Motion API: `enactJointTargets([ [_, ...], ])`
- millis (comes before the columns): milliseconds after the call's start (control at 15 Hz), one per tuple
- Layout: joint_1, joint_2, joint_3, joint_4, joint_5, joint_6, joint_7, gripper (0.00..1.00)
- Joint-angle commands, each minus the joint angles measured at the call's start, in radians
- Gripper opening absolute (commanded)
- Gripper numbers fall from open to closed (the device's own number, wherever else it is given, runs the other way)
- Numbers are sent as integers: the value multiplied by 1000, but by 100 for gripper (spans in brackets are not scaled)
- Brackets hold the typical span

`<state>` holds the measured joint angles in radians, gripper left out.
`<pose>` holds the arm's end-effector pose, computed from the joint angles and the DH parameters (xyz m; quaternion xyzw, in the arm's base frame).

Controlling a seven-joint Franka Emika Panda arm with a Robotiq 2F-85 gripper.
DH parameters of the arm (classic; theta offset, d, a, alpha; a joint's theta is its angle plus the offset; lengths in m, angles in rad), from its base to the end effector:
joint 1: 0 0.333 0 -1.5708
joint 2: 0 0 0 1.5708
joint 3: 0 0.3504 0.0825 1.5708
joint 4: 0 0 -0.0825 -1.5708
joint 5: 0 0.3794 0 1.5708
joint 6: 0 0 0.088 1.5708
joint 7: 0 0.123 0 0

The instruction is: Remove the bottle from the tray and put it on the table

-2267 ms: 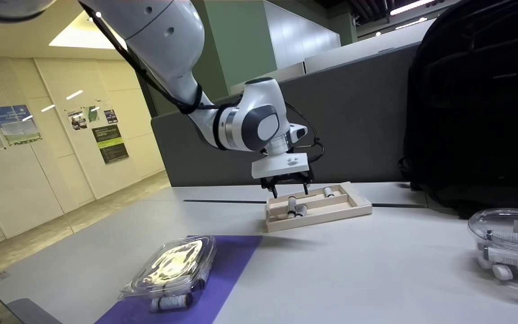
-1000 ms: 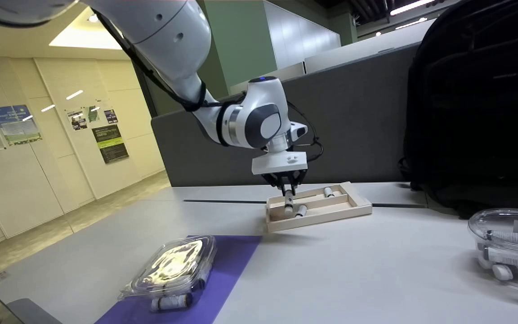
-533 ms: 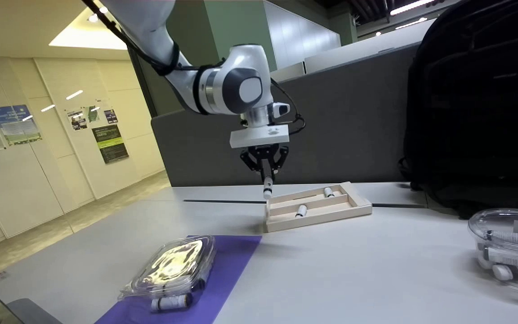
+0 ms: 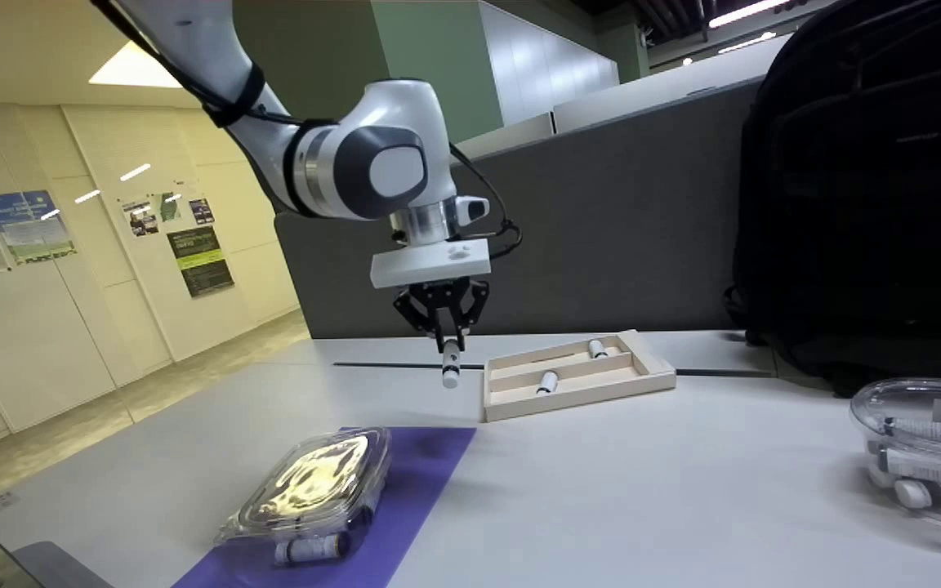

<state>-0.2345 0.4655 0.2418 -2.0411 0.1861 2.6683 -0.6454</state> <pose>0.6298 -0.0065 0.2525 -0.9653 -0.2258 -0.1108 0.0704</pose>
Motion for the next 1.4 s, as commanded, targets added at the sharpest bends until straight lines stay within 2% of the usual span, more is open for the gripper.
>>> enactJointTargets([
  [0, -2, -32, 10, -92, 32, 59, -34, 7],
  [333, 14, 37, -8, -77, 5, 56, -11, 7],
  [733, 27, 122, -14, -40, -35, 125, 1, 7],
  [1000, 39, 170, -18, -12, -79, 130, 22, 7],
  [1067, 45, 178, -23, -3, -90, 121, 32, 35],
  [1133, 45, 185, -22, 5, -94, 115, 36, 53],
  [1333, 37, 183, -14, 21, -96, 99, 49, 72],
])
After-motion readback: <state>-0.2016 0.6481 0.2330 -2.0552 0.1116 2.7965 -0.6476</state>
